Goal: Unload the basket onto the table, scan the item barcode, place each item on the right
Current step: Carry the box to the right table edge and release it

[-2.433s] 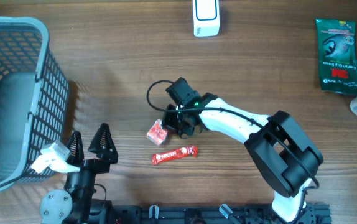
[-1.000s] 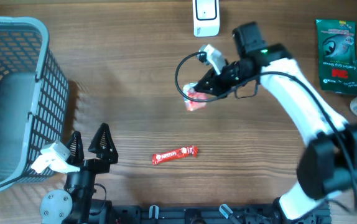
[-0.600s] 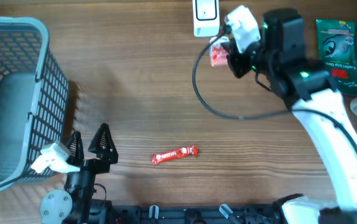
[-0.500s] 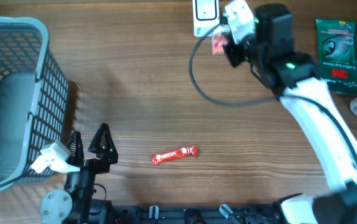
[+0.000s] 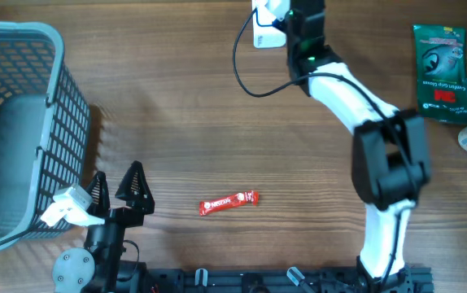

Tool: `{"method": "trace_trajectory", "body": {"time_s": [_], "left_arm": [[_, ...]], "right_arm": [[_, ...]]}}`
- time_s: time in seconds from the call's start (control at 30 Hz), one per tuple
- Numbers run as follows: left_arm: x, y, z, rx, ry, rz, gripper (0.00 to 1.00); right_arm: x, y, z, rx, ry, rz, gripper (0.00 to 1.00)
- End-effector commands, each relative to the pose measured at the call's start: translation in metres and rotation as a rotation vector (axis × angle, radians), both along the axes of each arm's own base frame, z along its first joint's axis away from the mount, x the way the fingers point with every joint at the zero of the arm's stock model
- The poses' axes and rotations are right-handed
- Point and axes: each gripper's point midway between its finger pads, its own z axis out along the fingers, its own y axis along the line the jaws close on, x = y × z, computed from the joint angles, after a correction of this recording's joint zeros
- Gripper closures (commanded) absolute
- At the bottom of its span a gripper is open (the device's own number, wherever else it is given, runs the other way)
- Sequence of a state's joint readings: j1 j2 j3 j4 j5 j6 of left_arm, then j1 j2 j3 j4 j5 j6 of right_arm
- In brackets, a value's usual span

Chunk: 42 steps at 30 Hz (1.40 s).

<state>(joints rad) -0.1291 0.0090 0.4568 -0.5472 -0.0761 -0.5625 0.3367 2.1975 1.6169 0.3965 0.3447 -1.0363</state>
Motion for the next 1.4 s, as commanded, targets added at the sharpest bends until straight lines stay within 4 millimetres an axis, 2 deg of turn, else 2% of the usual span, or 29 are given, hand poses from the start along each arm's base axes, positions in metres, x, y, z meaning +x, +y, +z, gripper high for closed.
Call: {"method": "trace_trajectory", "body": {"time_s": [0.0,0.1,0.27,0.37,0.5,0.57,0.67,0.7,0.73,0.77,0.87,0.97,1.1,1.2,1.23,1.3,1.33,1.37], "left_arm": [[0.000,-0.003,-0.001,0.006,-0.001,-0.017,0.00],[0.000,-0.003,-0.001,0.006,-0.001,-0.017,0.00],[0.000,-0.003,-0.001,0.006,-0.001,-0.017,0.00],[0.000,-0.003,-0.001,0.006,-0.001,-0.017,0.00],[0.000,-0.003,-0.001,0.006,-0.001,-0.017,0.00],[0.000,-0.003,-0.001,0.006,-0.001,-0.017,0.00],[0.000,-0.003,-0.001,0.006,-0.001,-0.017,0.00],[0.000,-0.003,-0.001,0.006,-0.001,-0.017,0.00],[0.000,-0.003,-0.001,0.006,-0.001,-0.017,0.00],[0.000,-0.003,-0.001,0.006,-0.001,-0.017,0.00],[0.000,-0.003,-0.001,0.006,-0.001,-0.017,0.00],[0.000,-0.003,-0.001,0.006,-0.001,-0.017,0.00],[0.000,-0.003,-0.001,0.006,-0.001,-0.017,0.00],[0.000,-0.003,-0.001,0.006,-0.001,-0.017,0.00],[0.000,-0.003,-0.001,0.006,-0.001,-0.017,0.00],[0.000,-0.003,-0.001,0.006,-0.001,-0.017,0.00],[0.000,-0.003,-0.001,0.006,-0.001,-0.017,0.00],[0.000,-0.003,-0.001,0.006,-0.001,-0.017,0.00]], "right_arm": [[0.015,0.021,-0.031,-0.319,0.003,0.044,0.96],[0.015,0.032,-0.043,-0.329,0.007,0.064,0.96],[0.016,0.023,-0.037,-0.420,-0.004,0.023,0.95],[0.013,0.020,-0.010,-0.383,-0.038,0.002,0.95],[0.000,0.007,0.047,-0.286,-0.065,-0.023,0.96],[-0.012,-0.010,0.069,-0.236,-0.021,-0.043,0.96],[-0.036,-0.052,0.100,-0.094,0.054,-0.100,0.96],[-0.049,-0.079,0.114,0.036,0.074,-0.159,0.96],[-0.063,-0.111,0.120,0.203,0.101,-0.253,0.96],[-0.074,-0.132,0.117,0.303,0.133,-0.321,0.96],[-0.110,-0.208,0.070,0.617,0.264,-0.631,0.95],[-0.149,-0.284,-0.003,0.864,0.338,-0.987,0.96],[-0.180,-0.342,-0.079,0.904,0.402,-1.173,0.96],[-0.195,-0.360,-0.109,0.900,0.426,-1.238,0.92],[-0.200,-0.367,-0.112,0.899,0.414,-1.263,0.90],[-0.212,-0.389,-0.097,0.903,0.287,-1.391,0.88],[-0.213,-0.393,-0.084,0.906,0.245,-1.412,0.70],[-0.209,-0.391,-0.059,0.938,0.221,-1.383,0.02]]}}
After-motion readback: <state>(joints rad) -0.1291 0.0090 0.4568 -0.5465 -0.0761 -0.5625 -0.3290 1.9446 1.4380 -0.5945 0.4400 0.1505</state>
